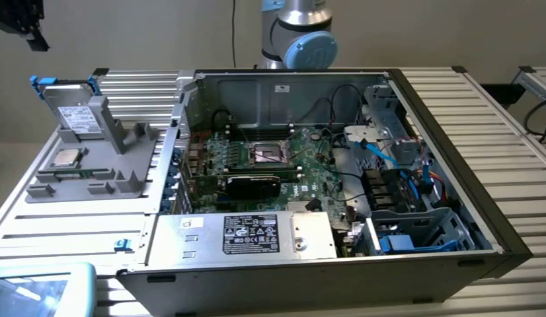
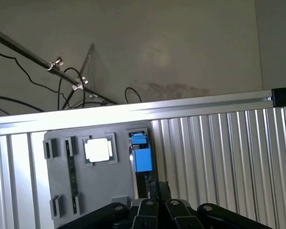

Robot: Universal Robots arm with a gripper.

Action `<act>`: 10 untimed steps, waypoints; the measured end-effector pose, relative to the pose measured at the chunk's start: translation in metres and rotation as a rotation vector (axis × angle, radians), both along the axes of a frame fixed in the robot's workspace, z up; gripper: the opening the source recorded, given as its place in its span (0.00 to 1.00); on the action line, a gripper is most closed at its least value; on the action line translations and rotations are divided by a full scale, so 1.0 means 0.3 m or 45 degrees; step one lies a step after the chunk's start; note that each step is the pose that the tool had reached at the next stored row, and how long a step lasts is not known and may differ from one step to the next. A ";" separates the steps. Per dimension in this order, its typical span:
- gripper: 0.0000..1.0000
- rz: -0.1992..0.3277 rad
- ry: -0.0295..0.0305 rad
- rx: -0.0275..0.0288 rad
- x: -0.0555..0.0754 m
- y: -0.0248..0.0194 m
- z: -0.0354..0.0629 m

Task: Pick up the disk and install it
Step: 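Pick up the disk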

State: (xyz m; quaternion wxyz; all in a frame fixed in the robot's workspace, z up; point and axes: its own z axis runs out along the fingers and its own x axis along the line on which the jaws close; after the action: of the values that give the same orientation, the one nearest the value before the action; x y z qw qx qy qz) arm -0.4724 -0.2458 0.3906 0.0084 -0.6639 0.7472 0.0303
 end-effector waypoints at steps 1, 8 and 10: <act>0.11 0.005 -0.0001 -0.0055 0.000 0.000 0.000; 0.11 0.083 -0.0007 -0.0573 -0.008 0.000 -0.001; 0.11 0.106 -0.0012 -0.0573 -0.010 0.001 -0.001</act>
State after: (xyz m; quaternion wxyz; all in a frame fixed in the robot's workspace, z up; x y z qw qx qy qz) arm -0.4753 -0.2456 0.3901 -0.0074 -0.6943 0.7195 0.0136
